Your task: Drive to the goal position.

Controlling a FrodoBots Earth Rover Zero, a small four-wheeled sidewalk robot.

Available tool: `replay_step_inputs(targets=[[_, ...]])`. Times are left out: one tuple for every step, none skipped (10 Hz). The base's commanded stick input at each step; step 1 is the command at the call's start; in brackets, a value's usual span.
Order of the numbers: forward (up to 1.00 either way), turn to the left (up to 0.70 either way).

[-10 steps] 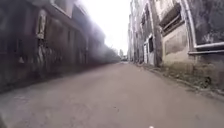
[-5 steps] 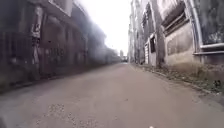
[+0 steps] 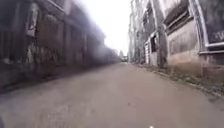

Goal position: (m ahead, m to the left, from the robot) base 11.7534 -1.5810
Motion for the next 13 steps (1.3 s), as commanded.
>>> replay_step_inputs(targets=[[0.5,0.01],[0.5,0.01],[0.5,0.01],[0.5,0.01],[0.5,0.01],[0.5,0.01],[0.5,0.01],[0.5,0.01],[0.5,0.01],[0.5,0.01],[0.5,0.01],[0.5,0.01],[0.5,0.01]])
